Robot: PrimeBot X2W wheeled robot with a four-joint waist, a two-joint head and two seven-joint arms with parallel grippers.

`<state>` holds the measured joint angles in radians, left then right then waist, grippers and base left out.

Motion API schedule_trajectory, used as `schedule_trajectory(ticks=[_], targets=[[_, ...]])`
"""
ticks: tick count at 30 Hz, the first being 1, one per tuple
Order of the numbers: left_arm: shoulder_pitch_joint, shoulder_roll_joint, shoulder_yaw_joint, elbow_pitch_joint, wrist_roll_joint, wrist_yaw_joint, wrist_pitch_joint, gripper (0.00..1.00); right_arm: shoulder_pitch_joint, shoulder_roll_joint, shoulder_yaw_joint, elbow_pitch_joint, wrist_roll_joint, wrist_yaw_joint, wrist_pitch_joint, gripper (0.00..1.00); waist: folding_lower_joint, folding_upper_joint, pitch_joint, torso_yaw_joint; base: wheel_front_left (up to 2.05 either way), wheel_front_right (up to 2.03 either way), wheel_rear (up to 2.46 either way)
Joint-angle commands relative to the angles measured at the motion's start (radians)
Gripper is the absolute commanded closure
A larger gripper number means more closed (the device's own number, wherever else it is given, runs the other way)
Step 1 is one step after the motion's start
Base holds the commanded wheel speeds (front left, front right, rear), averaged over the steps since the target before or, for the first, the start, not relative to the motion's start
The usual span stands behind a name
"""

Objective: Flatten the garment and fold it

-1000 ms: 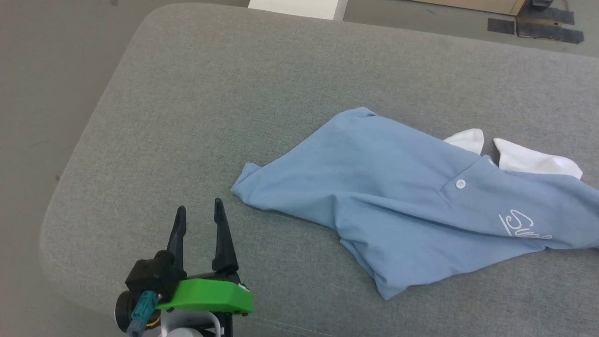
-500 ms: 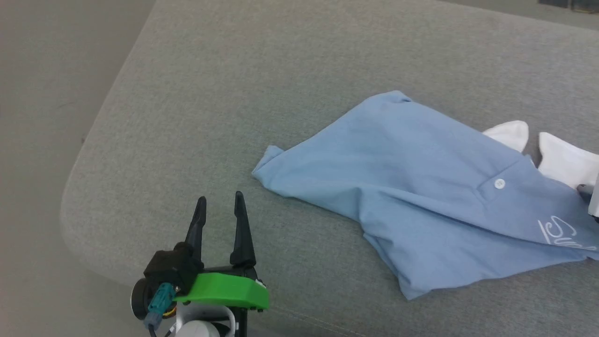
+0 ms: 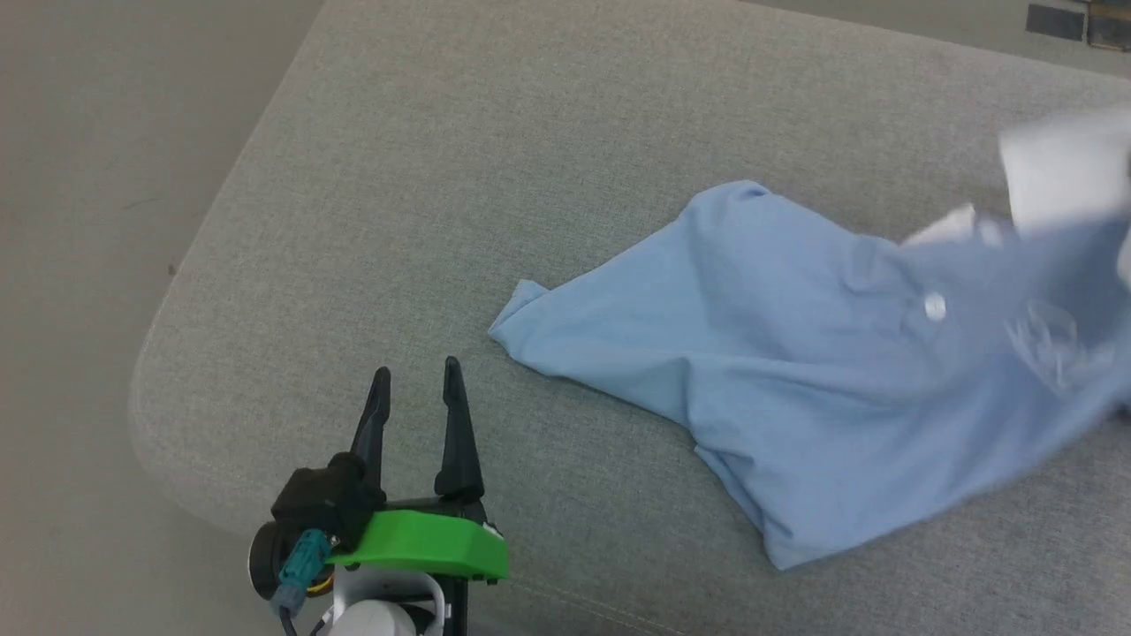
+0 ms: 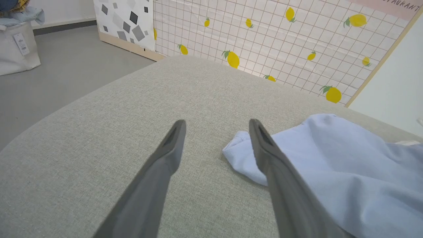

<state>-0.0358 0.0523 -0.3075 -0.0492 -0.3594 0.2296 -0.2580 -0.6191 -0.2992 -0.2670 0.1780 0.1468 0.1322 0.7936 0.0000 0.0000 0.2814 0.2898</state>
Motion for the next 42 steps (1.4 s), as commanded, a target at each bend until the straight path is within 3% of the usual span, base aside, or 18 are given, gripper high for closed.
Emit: schedule_trajectory(ticks=[1,6,10,11,12,13,14,20,26,30,35,39,42], targets=[[-0.008,-0.002,-0.003,-0.006,-0.008,-0.001,-0.004,0.00,-0.048,-0.021,0.034,-0.020,0.022,-0.002,-0.023,1.00,0.0000,0.0000,0.013,0.009,0.00,0.00,0.00],[-0.022,-0.002,-0.020,-0.019,-0.023,0.010,-0.004,0.00,-0.192,-0.086,0.157,-0.026,0.032,-0.002,-0.176,1.00,0.0000,0.0000,0.064,0.044,0.00,0.00,0.00],[-0.029,-0.002,-0.036,-0.019,-0.034,0.018,-0.004,0.00,-0.198,-0.062,0.193,0.091,-0.003,-0.002,-0.252,1.00,0.0000,0.0000,0.088,0.068,0.00,0.00,0.00],[-0.031,-0.002,-0.039,-0.019,-0.036,0.019,-0.004,0.00,-0.193,-0.057,0.195,0.121,-0.013,-0.002,-0.263,0.92,0.0000,0.0000,0.092,0.072,0.00,0.00,0.00],[-0.033,-0.002,-0.043,-0.020,-0.038,0.020,-0.004,0.00,-0.187,-0.054,0.195,0.158,-0.028,-0.002,-0.275,0.61,0.0000,0.0000,0.098,0.077,0.00,0.00,0.00],[-0.036,-0.002,-0.047,-0.020,-0.040,0.021,-0.004,0.00,-0.182,-0.054,0.197,0.183,-0.040,-0.002,-0.291,0.09,0.0000,0.0000,0.101,0.081,0.00,0.00,0.00],[-0.039,-0.002,-0.051,-0.020,-0.043,0.022,-0.004,0.00,-0.177,-0.056,0.200,0.212,-0.055,-0.002,-0.315,0.00,0.0000,0.0000,0.105,0.085,0.00,0.00,0.00],[-0.053,-0.002,-0.058,-0.015,-0.047,0.032,-0.004,0.00,-0.194,-0.042,0.190,0.292,-0.078,-0.002,-0.434,0.00,0.0000,0.0000,0.102,0.080,0.00,0.00,0.00],[-0.041,-0.002,-0.047,0.001,-0.041,0.030,-0.004,0.00,-0.164,-0.054,0.240,0.195,0.050,-0.002,-0.466,0.00,0.0000,0.0000,0.050,0.048,0.00,0.00,0.00],[-0.018,-0.002,-0.026,0.006,-0.029,0.023,-0.004,0.00,0.017,-0.093,0.271,-0.006,0.203,-0.002,-0.282,0.00,0.0000,0.0000,0.008,0.021,0.00,0.00,0.00],[-0.006,-0.002,-0.018,0.003,-0.022,0.018,-0.004,0.00,0.272,-0.136,0.272,-0.234,0.311,-0.002,-0.037,0.00,0.0000,0.0000,-0.003,0.012,0.00,0.00,0.00],[-0.004,-0.002,-0.020,0.000,-0.020,0.011,-0.004,0.00,0.415,-0.138,0.269,-0.350,0.331,-0.002,0.037,0.00,0.0000,0.0000,0.000,0.017,0.00,0.00,0.00],[-0.002,-0.002,-0.024,0.006,-0.021,0.006,-0.004,0.00,0.476,-0.127,0.295,-0.363,0.319,-0.002,0.087,0.00,0.0000,0.0000,-0.004,0.030,0.00,0.00,0.00]])
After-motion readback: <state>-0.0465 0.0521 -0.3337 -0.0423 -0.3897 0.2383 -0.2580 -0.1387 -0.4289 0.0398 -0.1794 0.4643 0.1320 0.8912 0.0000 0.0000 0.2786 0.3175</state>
